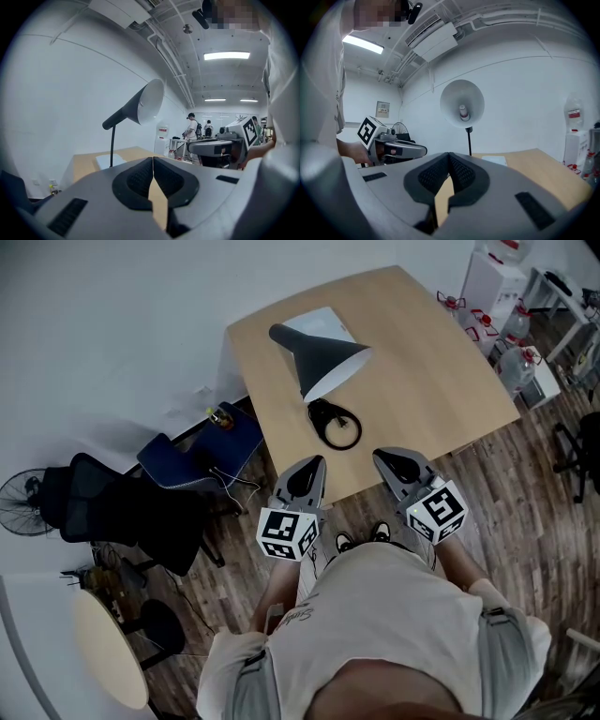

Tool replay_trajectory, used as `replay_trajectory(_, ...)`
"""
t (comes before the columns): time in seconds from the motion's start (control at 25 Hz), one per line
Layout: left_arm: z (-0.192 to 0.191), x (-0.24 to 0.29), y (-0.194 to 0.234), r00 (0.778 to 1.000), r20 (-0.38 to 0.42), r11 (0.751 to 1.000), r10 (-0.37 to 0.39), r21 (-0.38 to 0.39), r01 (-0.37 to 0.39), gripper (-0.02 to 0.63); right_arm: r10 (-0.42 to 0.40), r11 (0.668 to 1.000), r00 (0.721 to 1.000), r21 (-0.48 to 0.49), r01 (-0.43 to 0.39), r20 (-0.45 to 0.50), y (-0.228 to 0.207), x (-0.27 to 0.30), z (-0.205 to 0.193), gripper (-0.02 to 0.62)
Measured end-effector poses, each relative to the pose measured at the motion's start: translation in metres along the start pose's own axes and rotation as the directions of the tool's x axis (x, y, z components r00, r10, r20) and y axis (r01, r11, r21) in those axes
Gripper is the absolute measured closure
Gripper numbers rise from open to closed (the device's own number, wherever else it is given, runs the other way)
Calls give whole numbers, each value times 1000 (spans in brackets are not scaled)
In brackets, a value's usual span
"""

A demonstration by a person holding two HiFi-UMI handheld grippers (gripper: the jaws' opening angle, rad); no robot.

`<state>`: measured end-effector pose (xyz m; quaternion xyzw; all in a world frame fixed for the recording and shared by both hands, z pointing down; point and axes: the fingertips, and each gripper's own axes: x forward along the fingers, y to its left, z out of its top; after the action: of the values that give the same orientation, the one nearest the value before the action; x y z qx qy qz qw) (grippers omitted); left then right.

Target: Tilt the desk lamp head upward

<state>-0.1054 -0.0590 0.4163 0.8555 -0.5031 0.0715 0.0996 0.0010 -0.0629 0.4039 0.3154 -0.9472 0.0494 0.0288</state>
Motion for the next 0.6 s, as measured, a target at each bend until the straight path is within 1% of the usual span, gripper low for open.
replay_trajectory(0.24,-3,-10,7,1000,4,1000,11,-15,-11,591,27,1000,1000,-14,-27,-8,10,7,3,600)
replay_trajectory(0.44,-5,-14,4,1000,7,1000,-3,-26,3,591,28,1000,999,-1,-28,-17,15,5,-1,600)
replay_trajectory(0.6,-4,-14,2,1000,8,1000,-13,-20,13,591,16,1000,1000,-2,-16,-20,15,2,-1,600)
